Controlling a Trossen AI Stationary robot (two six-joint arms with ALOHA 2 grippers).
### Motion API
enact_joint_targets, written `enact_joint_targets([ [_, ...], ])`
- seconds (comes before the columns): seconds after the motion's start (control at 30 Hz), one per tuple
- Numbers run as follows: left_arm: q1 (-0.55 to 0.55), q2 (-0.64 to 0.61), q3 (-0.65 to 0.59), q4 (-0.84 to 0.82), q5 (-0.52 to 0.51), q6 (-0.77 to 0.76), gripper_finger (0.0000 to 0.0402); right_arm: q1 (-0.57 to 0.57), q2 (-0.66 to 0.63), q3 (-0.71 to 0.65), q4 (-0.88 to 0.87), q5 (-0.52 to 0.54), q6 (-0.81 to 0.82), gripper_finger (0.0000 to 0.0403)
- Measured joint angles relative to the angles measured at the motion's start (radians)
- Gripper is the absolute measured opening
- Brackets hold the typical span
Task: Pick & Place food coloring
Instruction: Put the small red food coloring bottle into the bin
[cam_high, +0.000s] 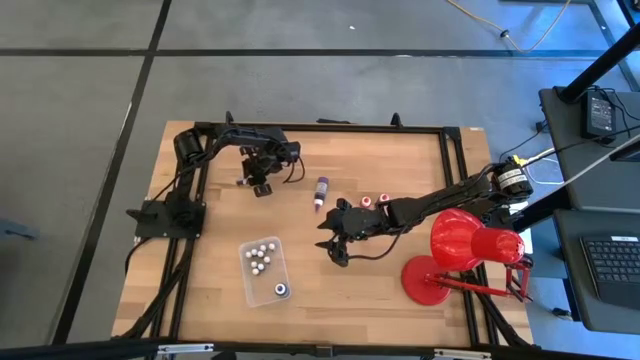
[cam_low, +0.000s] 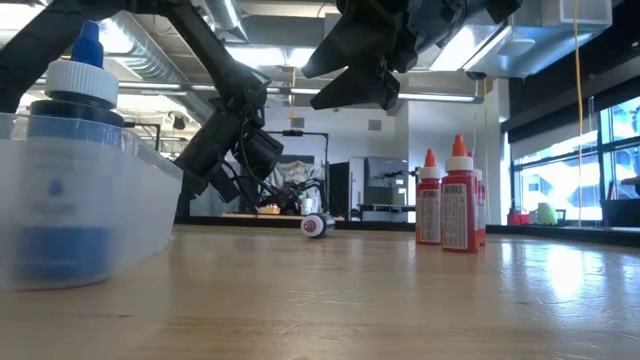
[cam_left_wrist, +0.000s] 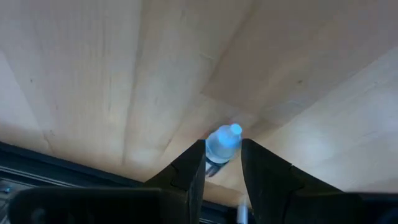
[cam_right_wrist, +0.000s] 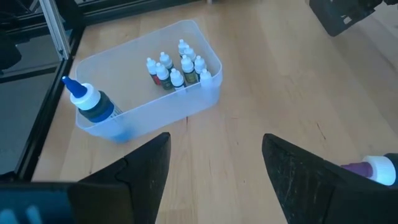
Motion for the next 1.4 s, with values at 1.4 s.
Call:
enact_joint_targets([
  [1.4, -0.001, 0.000, 0.000, 0.044, 0.046, 0.010, 0.0099, 0.000, 0.000, 0.000, -0.024, -0.001, -0.003, 0.0255],
])
